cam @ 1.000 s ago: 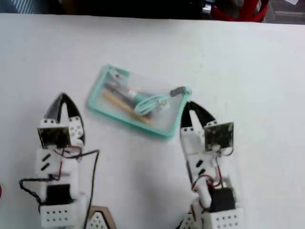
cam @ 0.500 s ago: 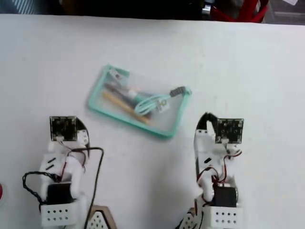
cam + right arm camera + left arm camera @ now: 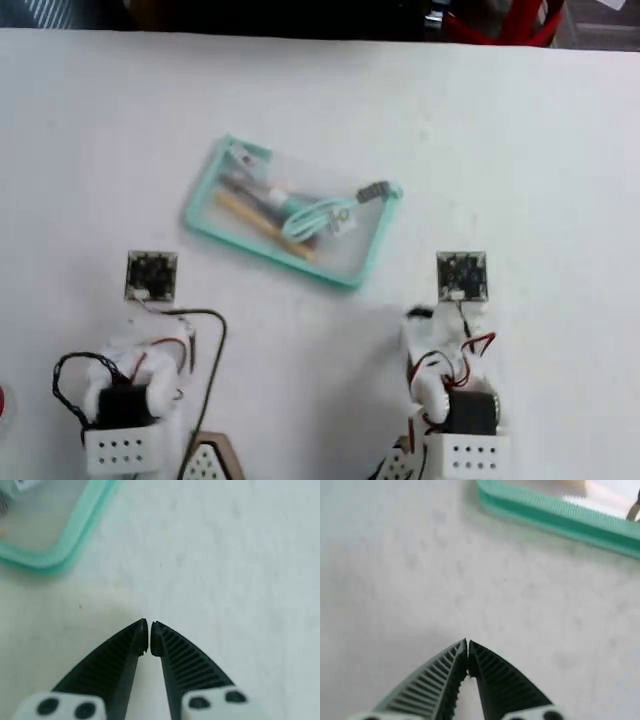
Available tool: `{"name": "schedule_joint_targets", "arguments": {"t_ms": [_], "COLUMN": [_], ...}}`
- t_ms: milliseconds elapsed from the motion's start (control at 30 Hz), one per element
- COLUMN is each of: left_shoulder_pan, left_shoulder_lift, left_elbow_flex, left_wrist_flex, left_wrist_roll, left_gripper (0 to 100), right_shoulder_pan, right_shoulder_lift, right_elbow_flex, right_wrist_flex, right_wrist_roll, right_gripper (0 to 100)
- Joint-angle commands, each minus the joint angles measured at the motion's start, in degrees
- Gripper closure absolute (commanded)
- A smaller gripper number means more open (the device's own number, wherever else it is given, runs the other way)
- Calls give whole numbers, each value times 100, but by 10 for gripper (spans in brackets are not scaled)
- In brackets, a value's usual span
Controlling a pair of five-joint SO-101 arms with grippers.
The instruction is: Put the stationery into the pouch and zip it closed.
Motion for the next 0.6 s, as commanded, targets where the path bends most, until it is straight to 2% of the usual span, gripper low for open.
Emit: {"name": "schedule_joint_targets", "arguments": {"t_ms": [0,233,433,567], "left_shoulder_pan": [22,-13,-22,4], "left_shoulder_lift": [-48,-48,-48,-48], "left_elbow_flex": [-26,-26,-26,-26], "left_wrist_flex": [149,149,132,132], "left_wrist_roll": [-53,-132,-1424,-1530], "left_gripper": [975,973,974,973], "right_shoulder_pan": [4,4,-4,-4], "right_shoulder_lift": [-40,-40,-40,-40], "right_elbow_flex": [44,44,44,44], "right_wrist_flex": [295,295,295,295], "right_wrist_roll": [-9,-9,-9,-9], "right_gripper": [981,981,981,981]}}
